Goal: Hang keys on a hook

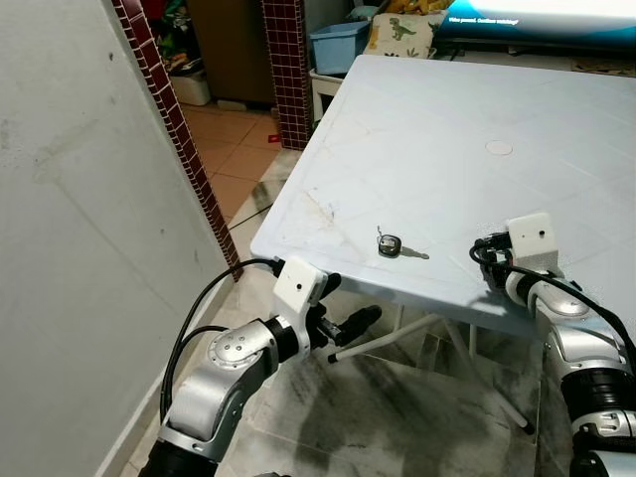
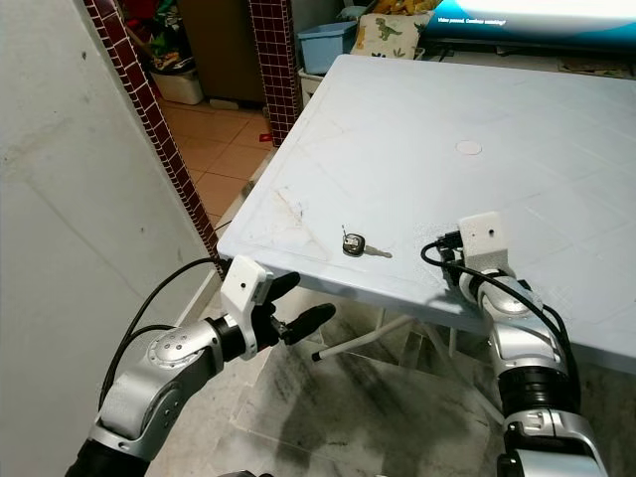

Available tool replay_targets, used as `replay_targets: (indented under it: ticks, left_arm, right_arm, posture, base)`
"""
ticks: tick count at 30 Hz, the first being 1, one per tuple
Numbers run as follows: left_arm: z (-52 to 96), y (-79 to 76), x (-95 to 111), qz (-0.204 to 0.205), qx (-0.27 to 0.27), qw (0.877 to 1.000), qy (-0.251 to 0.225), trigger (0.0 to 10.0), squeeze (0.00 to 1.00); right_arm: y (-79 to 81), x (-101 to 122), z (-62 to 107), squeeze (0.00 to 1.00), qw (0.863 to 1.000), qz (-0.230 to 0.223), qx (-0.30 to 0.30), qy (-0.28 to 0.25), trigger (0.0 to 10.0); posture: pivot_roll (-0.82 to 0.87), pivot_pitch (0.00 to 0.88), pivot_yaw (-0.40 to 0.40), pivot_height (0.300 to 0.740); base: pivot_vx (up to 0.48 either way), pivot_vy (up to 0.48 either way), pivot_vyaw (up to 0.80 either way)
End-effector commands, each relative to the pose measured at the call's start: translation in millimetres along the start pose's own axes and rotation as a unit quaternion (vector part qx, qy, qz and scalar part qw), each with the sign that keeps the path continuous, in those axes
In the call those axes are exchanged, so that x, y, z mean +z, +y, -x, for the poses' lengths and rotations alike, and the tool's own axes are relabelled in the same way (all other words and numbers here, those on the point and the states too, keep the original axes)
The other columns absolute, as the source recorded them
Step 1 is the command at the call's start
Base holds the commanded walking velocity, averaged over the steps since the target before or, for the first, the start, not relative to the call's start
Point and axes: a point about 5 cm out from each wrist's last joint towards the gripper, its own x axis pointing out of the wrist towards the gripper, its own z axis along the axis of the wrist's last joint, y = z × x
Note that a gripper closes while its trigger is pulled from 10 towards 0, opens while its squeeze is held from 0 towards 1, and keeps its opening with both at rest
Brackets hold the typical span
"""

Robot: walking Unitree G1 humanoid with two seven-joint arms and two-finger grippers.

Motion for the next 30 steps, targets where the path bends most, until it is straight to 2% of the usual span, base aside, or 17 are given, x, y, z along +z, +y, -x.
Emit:
replay_targets:
  ticks: [1,8,19,30]
  left_arm:
    - [0.7,3.9,1.6,-0.007,0.008,1.0,0.0,10.0,0.0]
    - [0.6,4.5,1.7,-0.008,0.008,1.0,0.0,10.0,0.0]
    - [-1.4,3.0,2.2,-0.012,0.003,1.0,0.0,10.0,0.0]
    - [-3.0,2.0,2.1,-0.012,0.005,1.0,-0.002,10.0,0.0]
  right_arm:
    - [-1.7,-7.6,-0.5,0.0,0.999,-0.014,0.009,0.028,0.0]
    - [3.6,-13.6,0.9,0.0,0.998,-0.013,0.038,0.037,0.0]
    - [21.8,-17.6,2.0,0.0,0.997,0.001,0.071,0.035,0.0]
    - [26.7,-15.4,0.8,0.0,0.997,0.017,0.072,0.032,0.0]
  posture:
    - [-0.05,0.073,0.069,0.74]
    - [-0.06,0.072,0.069,0.74]
    - [-0.05,0.076,0.073,0.74]
    - [-0.06,0.074,0.064,0.74]
  base:
    - [0.0,0.0,0.0]
    - [0.0,0.0,0.0]
    - [0.0,0.0,0.0]
    - [0.0,0.0,0.0]
